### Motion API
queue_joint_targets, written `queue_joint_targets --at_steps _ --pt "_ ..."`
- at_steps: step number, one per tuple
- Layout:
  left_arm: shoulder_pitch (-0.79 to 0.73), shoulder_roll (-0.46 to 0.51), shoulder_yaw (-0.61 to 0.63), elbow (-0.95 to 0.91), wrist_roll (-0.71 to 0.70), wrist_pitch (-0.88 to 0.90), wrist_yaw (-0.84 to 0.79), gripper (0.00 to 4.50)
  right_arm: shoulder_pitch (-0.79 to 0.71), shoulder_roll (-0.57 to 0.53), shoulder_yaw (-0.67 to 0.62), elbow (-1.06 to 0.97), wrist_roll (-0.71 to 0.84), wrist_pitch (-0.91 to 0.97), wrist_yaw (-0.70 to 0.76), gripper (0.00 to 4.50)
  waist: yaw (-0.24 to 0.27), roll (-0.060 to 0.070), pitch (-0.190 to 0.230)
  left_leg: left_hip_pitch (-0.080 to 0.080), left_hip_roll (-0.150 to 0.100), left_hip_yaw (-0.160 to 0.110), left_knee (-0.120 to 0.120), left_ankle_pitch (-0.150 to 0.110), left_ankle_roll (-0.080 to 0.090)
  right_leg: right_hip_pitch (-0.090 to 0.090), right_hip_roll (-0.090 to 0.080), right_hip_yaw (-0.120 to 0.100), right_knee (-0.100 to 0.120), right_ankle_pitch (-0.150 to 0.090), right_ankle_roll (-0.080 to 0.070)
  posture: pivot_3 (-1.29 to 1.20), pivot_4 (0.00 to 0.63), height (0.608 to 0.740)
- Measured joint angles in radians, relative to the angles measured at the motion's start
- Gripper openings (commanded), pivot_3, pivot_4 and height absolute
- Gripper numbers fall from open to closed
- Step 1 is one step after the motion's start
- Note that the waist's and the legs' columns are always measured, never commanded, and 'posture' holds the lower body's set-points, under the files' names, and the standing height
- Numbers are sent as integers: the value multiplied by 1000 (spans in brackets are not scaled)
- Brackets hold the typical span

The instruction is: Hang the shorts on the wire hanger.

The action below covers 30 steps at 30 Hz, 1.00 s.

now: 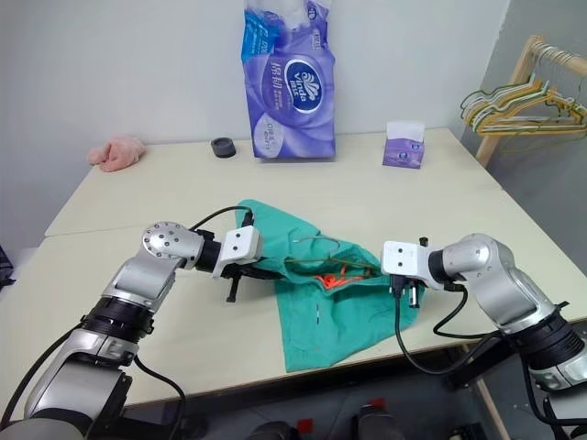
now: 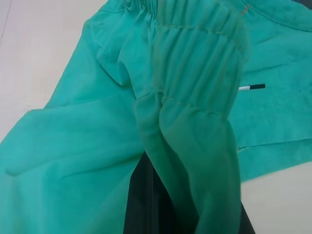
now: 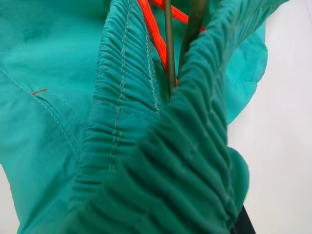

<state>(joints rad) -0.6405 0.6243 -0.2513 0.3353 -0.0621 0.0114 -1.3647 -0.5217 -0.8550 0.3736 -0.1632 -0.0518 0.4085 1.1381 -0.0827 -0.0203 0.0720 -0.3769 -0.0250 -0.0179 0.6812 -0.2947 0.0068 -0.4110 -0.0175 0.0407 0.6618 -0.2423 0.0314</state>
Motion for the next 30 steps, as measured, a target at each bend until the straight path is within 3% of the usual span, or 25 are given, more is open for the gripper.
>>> queue_joint_targets --at_steps 2,3,11,25,30 --pt "0 -4 3 -6 -15 31 0 0 2 -3 -10 -7 7 19 14 23 0 0 0 0 0 0 0 0 0 0 0 0 0 0 0 -108 29 740" --pt "0 -9 9 -6 -32 62 0 560 2 -6 -19 -11 14 29 19 0 0 0 0 0 0 0 0 0 0 0 0 0 0 0 0 -108 29 740" --pt "-24 -40 91 12 -119 151 40 2976 31 -24 -41 -53 73 87 66 0 0 0 -1 0 0 0 0 0 0 0 0 0 0 0 0 -118 20 740" --pt "-84 19 94 104 -140 137 -90 2976 72 -91 -106 -172 229 232 101 0 -2 0 -1 0 0 0 0 0 0 0 -1 0 0 0 0 -136 19 740" --pt "-94 27 94 95 -186 254 -151 2976 79 -108 -115 -188 274 266 104 0 -3 0 -1 0 0 -1 0 0 0 0 -1 -1 0 0 0 -137 21 740"
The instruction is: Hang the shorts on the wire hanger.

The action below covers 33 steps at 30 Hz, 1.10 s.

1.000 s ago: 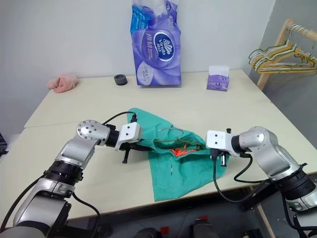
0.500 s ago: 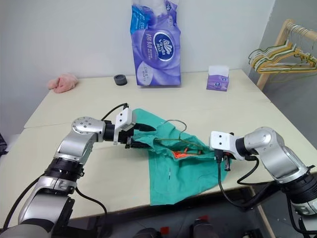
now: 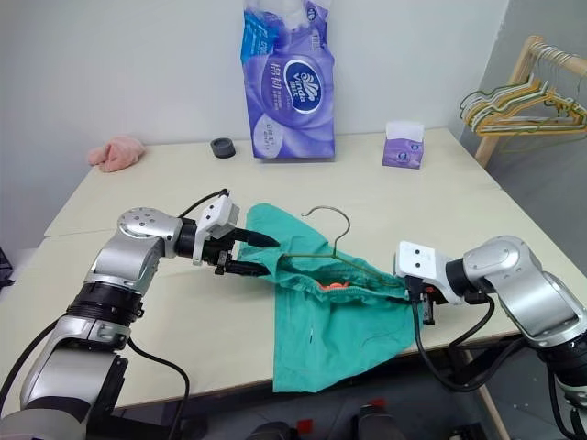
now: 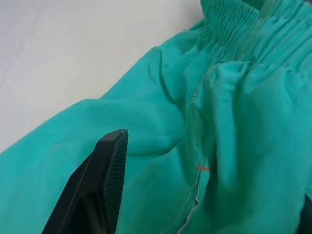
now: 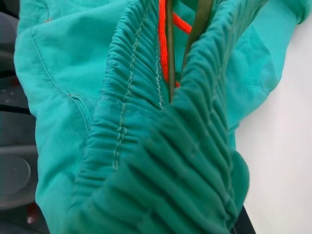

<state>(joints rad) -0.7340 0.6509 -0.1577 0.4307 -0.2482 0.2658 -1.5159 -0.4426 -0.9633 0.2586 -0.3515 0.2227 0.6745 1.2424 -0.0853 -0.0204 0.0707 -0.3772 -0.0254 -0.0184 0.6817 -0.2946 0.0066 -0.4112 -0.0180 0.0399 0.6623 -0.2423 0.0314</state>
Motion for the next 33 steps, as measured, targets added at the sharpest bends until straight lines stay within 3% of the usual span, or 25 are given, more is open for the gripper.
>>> queue_joint_targets --at_steps 3,6,7,17,33 --pt "-34 13 0 -3 -27 95 -27 3513 1 0 -6 0 28 5 -4 0 -1 0 0 0 0 0 0 0 0 0 0 0 0 0 0 -136 22 740" --pt "-27 16 6 -53 -61 177 -22 4426 2 -2 -9 2 29 4 -19 0 -2 0 0 0 0 0 0 0 0 0 0 0 0 0 0 -136 22 740" --pt "-22 14 10 -74 -72 202 -19 4486 2 -2 -9 2 27 0 -25 0 -2 0 0 0 0 0 0 0 0 0 0 0 0 0 0 -133 24 740" --pt "54 47 27 -244 -172 352 -20 4486 22 -9 -1 21 -32 -61 -44 0 -1 0 0 0 0 0 0 0 0 0 0 1 0 0 0 -129 29 740" --pt "51 97 12 -172 -83 197 -22 4486 42 -47 -2 13 -4 -23 1 0 1 0 0 0 0 0 0 0 0 0 0 1 0 0 0 -135 34 740"
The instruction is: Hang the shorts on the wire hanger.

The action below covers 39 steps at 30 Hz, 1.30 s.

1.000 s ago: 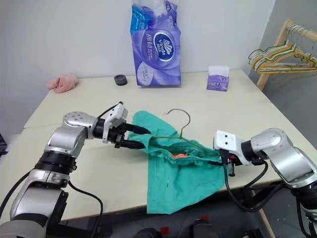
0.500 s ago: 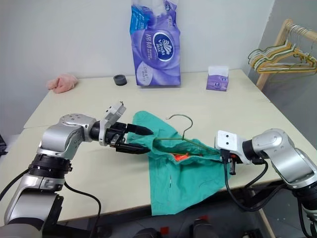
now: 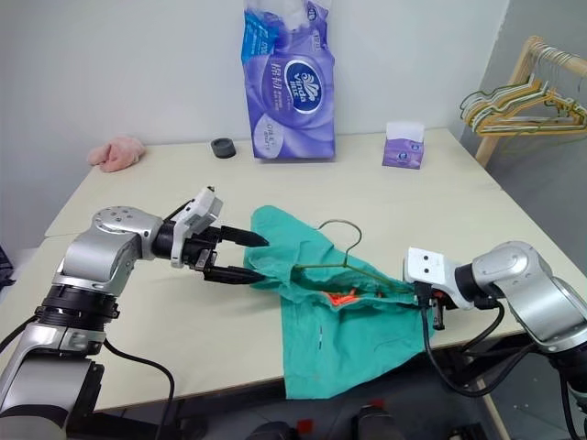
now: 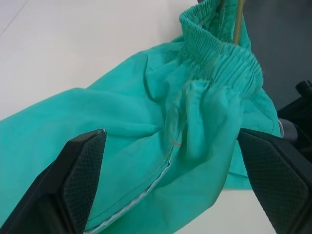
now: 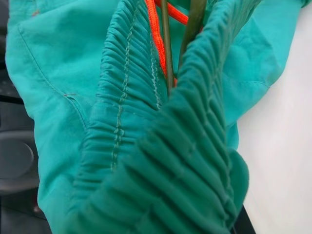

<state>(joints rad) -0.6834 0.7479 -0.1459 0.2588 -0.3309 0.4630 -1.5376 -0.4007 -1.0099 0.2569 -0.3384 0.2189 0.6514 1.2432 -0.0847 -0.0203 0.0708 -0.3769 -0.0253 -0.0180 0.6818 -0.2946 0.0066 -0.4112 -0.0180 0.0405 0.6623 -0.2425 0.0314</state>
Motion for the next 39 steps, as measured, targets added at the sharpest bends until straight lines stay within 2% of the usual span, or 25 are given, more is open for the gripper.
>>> queue_joint_targets --at_steps 10,13,16,20,24,27,28,29,30,33,39 --pt "5 7 -12 20 24 -65 -39 4486 -1 -11 -10 -10 45 54 0 0 0 0 0 0 0 0 0 0 0 0 0 0 0 0 0 -138 35 740" --pt "15 -2 -17 34 51 -138 -39 3916 -1 -11 -10 -10 49 57 -2 0 0 0 0 0 0 0 0 0 0 0 0 0 0 0 0 -143 33 740" --pt "25 -29 -17 54 68 -205 -21 3046 -1 -11 -10 -10 50 58 -3 0 1 0 0 0 0 0 0 0 0 0 0 0 0 0 0 -146 33 740" --pt "26 -89 -16 64 78 -303 39 3046 -1 -10 -11 -27 58 68 -11 0 1 0 0 0 0 0 0 0 0 0 0 0 0 0 0 -146 33 740" --pt "30 -97 -12 66 84 -377 69 3046 -1 -10 -11 -36 61 77 -25 0 0 0 0 0 0 0 0 0 0 0 0 0 0 0 0 -146 33 740" --pt "61 -92 -8 65 81 -401 53 2470 -1 -10 -11 -36 68 78 -25 0 -2 0 0 0 0 0 0 0 0 0 0 0 0 0 0 -146 33 740" --pt "62 -91 -8 65 81 -402 52 2470 0 -10 -11 -36 68 78 -25 0 -2 0 0 0 0 0 0 0 0 0 0 0 0 0 0 -146 33 740" --pt "65 -82 -8 65 81 -404 43 2109 0 -10 -11 -36 68 79 -25 0 -2 0 0 0 0 0 0 0 0 0 0 0 0 0 0 -146 33 740" --pt "65 -74 -9 65 82 -405 36 1977 -1 -10 -11 -36 69 78 -24 0 -1 0 0 0 0 0 0 0 0 0 0 0 0 0 0 -146 33 740" --pt "65 -29 -9 71 86 -398 -3 1977 0 -16 -11 -32 69 78 -23 0 -2 0 0 0 0 0 0 0 0 0 0 0 0 0 0 -137 32 740" --pt "63 -26 -9 105 107 -430 -22 1977 -1 -17 -12 -30 70 76 -23 0 -1 0 0 0 0 0 0 0 0 0 0 0 0 0 0 -136 30 740"
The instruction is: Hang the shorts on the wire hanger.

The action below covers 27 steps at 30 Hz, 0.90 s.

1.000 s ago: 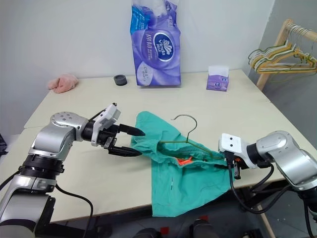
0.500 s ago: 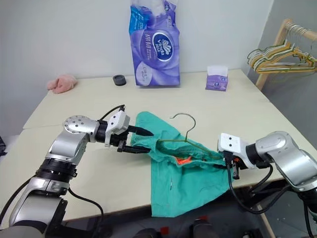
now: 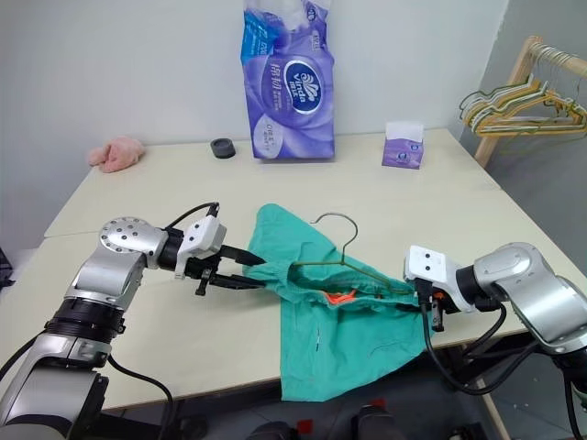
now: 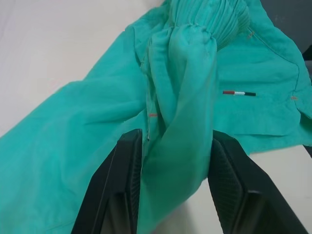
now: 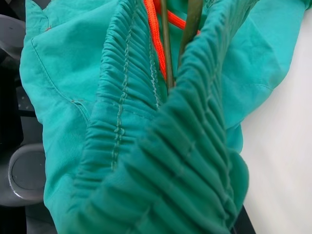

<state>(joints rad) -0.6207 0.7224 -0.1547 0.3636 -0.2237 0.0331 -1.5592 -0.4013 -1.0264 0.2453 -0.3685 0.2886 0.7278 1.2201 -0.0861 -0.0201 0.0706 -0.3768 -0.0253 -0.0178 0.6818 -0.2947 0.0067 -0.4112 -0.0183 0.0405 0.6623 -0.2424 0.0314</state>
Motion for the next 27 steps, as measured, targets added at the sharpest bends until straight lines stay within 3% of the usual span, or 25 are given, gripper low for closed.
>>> queue_joint_targets --at_steps 6,9,13,14,27 --pt "1 -13 -2 10 27 -63 14 1977 0 1 0 0 1 -1 -2 0 1 0 0 0 0 0 0 0 0 0 0 0 0 0 0 -137 31 740" --pt "5 -31 -6 17 34 -91 22 1439 0 1 0 1 1 -1 -3 0 1 0 0 0 0 0 0 0 0 0 0 0 0 0 0 -137 30 740" --pt "3 -40 -9 46 45 -108 23 180 0 1 -1 1 1 -1 -4 0 0 0 0 0 0 0 0 0 0 0 0 0 0 0 0 -137 28 740" --pt "0 -41 -14 58 50 -116 22 42 0 1 -4 0 1 -2 -7 0 0 0 0 0 0 0 0 0 0 0 0 0 0 0 0 -137 28 740" --pt "-64 -65 -45 173 76 -199 24 42 17 -27 -17 -20 -2 -45 -21 0 1 0 0 0 0 0 0 0 0 0 0 0 0 0 0 -138 29 740"
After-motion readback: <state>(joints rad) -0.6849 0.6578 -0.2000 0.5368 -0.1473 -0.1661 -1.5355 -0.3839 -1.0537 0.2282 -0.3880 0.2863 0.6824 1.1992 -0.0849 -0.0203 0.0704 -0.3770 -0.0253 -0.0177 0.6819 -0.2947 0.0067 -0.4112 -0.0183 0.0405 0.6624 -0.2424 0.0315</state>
